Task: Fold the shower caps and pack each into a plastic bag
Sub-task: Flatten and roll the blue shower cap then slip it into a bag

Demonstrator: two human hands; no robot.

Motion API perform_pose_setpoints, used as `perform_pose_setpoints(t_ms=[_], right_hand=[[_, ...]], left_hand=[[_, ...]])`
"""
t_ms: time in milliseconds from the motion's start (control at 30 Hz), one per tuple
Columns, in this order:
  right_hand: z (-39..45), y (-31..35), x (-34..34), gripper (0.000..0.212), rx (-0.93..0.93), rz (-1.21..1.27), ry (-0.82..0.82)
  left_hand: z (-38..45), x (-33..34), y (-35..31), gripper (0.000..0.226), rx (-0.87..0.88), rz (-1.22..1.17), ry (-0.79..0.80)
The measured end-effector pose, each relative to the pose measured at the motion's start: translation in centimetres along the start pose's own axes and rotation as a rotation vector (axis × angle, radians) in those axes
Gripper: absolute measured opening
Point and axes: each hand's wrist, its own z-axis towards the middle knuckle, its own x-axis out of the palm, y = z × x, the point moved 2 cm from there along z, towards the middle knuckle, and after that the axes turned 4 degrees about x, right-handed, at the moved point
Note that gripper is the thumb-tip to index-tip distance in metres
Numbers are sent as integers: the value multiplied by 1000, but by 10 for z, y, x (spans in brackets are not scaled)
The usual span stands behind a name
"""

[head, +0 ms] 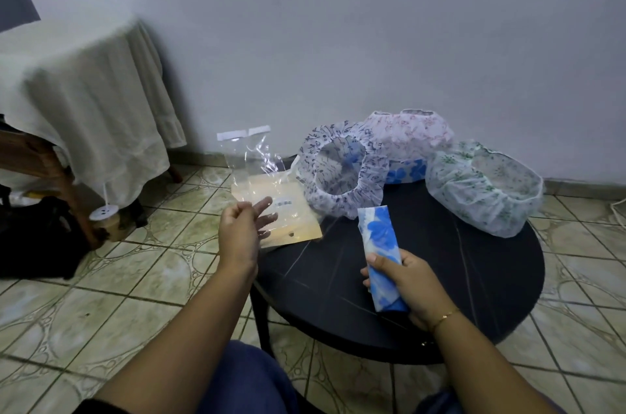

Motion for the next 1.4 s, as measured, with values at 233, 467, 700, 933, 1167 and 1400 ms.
perform_pose_setpoints(t_ms=[233, 467, 700, 933, 1167, 1400], right_hand=[[-2, 1, -35, 12, 5, 44, -139], [-4, 2, -87, 12, 24, 117, -392], [-16, 7, -124, 15, 8, -77, -492], [-22, 9, -137, 20, 12, -235, -472], [-32, 9, -130, 16, 91, 94, -339], [-45, 14, -109, 23, 264, 254, -52]], left_hand=[[-46, 57, -4, 19, 11, -127, 183], [-82, 119, 49, 26, -16, 80, 396], [-98, 144, 91, 37, 61, 642, 577], [-96, 144, 92, 49, 385, 1393, 749], [-88, 136, 98, 11, 585, 1051, 968], [-84, 135, 100, 23, 815, 1110, 1079]])
